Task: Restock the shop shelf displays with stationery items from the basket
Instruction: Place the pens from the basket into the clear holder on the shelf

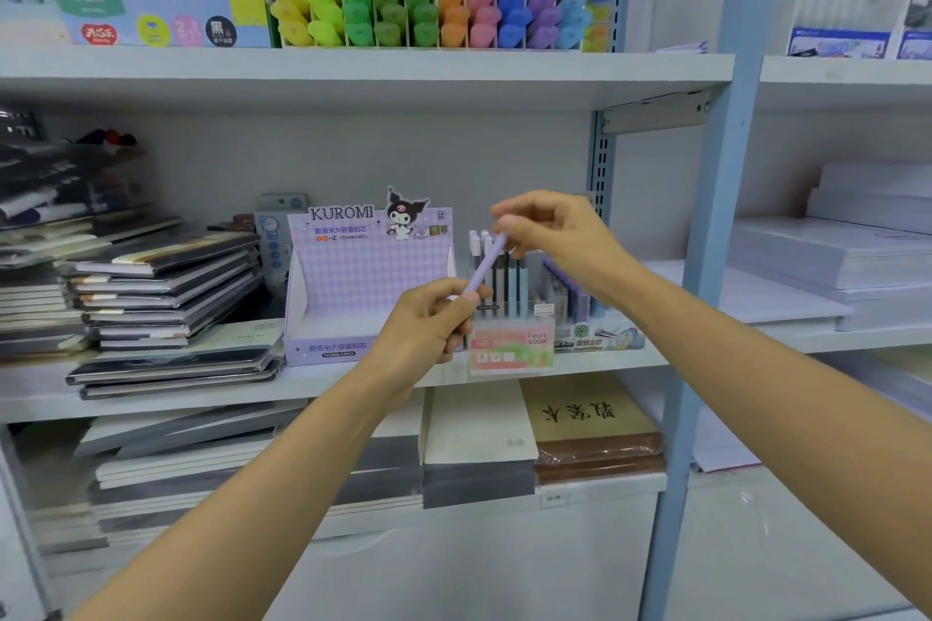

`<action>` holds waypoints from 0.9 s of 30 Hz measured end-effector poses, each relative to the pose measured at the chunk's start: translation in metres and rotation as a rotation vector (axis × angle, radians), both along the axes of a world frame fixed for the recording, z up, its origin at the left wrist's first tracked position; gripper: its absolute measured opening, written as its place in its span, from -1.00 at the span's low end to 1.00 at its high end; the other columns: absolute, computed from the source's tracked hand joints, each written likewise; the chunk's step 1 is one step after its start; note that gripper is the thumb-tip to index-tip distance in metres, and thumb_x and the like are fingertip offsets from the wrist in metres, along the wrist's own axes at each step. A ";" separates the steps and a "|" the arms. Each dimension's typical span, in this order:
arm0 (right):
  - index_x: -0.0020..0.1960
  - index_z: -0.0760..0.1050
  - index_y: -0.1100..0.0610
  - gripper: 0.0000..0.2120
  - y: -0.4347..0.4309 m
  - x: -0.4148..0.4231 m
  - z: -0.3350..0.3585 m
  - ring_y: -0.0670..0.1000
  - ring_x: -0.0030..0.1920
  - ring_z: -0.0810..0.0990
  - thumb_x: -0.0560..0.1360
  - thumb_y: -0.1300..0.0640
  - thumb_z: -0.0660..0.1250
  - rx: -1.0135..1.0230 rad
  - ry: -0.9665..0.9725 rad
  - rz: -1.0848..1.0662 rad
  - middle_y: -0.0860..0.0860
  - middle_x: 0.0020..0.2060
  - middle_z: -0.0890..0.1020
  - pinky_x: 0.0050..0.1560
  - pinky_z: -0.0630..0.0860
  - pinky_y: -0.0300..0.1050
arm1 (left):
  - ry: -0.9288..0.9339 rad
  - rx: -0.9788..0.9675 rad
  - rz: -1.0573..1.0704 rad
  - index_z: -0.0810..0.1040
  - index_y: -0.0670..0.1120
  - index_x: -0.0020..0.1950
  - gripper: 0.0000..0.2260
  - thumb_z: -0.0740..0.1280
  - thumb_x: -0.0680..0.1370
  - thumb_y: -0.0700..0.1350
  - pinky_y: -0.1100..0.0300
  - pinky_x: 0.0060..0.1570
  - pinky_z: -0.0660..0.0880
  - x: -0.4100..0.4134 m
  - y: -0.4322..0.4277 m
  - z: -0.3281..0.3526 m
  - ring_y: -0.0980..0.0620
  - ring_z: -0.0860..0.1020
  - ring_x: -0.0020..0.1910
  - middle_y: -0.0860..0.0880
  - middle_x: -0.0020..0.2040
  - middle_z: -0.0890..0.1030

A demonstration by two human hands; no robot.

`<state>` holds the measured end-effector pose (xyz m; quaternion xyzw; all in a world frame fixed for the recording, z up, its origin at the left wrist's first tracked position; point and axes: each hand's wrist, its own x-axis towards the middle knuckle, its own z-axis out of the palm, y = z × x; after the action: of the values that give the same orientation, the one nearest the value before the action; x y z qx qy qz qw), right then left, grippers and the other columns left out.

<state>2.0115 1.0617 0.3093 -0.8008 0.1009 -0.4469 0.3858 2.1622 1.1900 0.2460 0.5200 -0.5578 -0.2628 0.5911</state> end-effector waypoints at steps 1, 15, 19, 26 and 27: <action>0.08 0.60 0.23 -0.86 0.001 0.000 0.000 -0.02 -0.20 0.66 0.53 0.25 0.35 0.005 0.010 0.023 0.03 -0.17 0.70 -0.14 0.59 -0.26 | 0.003 -0.007 0.008 0.64 -0.08 0.09 -0.85 0.28 0.62 -0.13 0.35 -0.49 0.29 0.000 0.001 0.001 0.14 0.34 -0.47 0.05 -0.39 0.46; -0.05 0.62 0.21 -0.90 0.017 -0.017 -0.022 0.01 -0.16 0.68 0.45 0.21 0.44 0.095 0.259 0.139 0.11 -0.17 0.71 -0.10 0.59 -0.25 | 0.505 -0.367 0.101 0.64 -0.07 -0.04 -0.94 0.37 0.55 -0.16 0.27 -0.18 0.57 0.001 0.000 0.014 0.01 0.66 -0.10 -0.07 -0.09 0.70; 0.15 0.58 0.18 -0.79 0.026 -0.012 -0.013 -0.07 -0.14 0.65 0.54 0.16 0.36 -0.012 0.078 0.006 0.05 -0.08 0.68 -0.08 0.56 -0.29 | 0.145 -0.390 0.179 0.57 -0.07 0.01 -0.95 0.32 0.59 -0.18 0.26 -0.20 0.56 -0.004 -0.001 0.016 0.05 0.65 -0.15 -0.10 -0.10 0.70; 0.09 0.61 0.15 -0.86 0.042 0.008 -0.006 -0.01 -0.09 0.64 0.55 0.17 0.34 -0.208 0.061 -0.014 0.03 -0.10 0.67 -0.01 0.62 -0.11 | -0.220 -0.360 0.231 0.58 -0.03 0.03 -0.94 0.36 0.57 -0.14 0.18 -0.15 0.56 -0.014 -0.002 0.012 0.04 0.62 -0.13 -0.02 -0.12 0.67; 0.05 0.61 0.16 -0.88 0.040 0.009 -0.006 -0.02 -0.11 0.65 0.56 0.17 0.33 -0.190 0.028 -0.031 0.04 -0.13 0.67 -0.03 0.62 -0.11 | -0.266 -0.343 0.274 0.56 -0.04 0.09 -0.89 0.35 0.57 -0.11 0.20 -0.11 0.55 -0.012 -0.002 0.010 0.10 0.60 -0.09 0.02 -0.07 0.65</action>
<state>2.0201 1.1017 0.3035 -0.8383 0.0758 -0.4493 0.2995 2.1501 1.1882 0.2555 0.5129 -0.5913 -0.0113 0.6223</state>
